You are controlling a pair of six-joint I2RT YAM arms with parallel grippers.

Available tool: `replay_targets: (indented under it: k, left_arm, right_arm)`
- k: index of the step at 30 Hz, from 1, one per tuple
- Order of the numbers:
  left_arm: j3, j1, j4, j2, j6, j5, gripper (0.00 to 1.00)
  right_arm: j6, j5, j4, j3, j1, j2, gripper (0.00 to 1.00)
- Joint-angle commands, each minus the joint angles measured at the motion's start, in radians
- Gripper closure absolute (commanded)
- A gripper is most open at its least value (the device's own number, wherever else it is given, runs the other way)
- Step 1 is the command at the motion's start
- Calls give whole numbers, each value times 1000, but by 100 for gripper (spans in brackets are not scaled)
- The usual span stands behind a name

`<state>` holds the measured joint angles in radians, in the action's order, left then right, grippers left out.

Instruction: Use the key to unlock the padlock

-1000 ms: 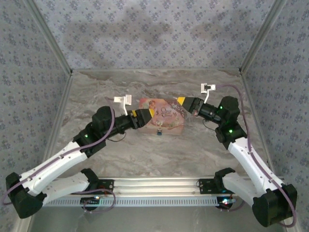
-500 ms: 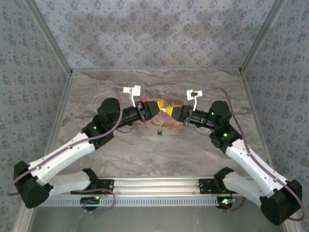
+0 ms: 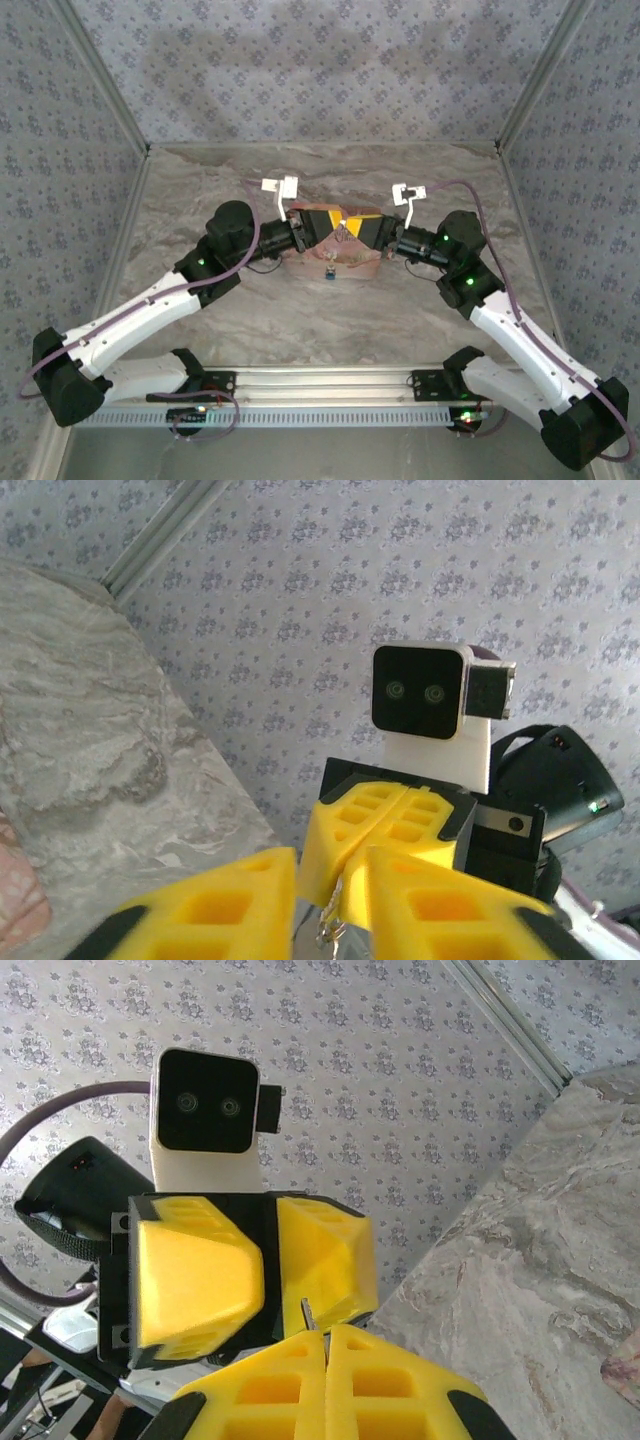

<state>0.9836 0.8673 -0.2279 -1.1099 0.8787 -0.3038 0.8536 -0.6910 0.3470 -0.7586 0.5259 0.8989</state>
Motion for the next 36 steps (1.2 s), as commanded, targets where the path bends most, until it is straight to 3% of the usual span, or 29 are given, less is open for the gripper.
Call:
replay_targets:
  k: [1, 5, 19, 29, 31, 33, 36]
  left_arm:
    - [49, 11, -17, -9, -17, -26, 87]
    - [58, 12, -11, -16, -20, -28, 100]
    - [95, 12, 4, -37, -35, -25, 100]
    - [49, 16, -7, -11, -14, -9, 100]
    - [52, 17, -9, -16, -13, -5, 100]
    - [56, 17, -10, -17, -15, -1, 100]
    - [60, 17, -13, -20, -16, 2, 100]
  right_arm:
    - [21, 16, 56, -22, -5, -16, 100]
    - [19, 11, 54, -21, -1, -11, 100]
    - [-40, -17, -24, -20, 41, -1, 100]
    - [33, 3, 38, -6, -36, -20, 100]
    - [35, -2, 49, -4, -24, -18, 88]
    - [43, 7, 56, 1, -20, -23, 66]
    - [44, 16, 55, 4, -21, -31, 56]
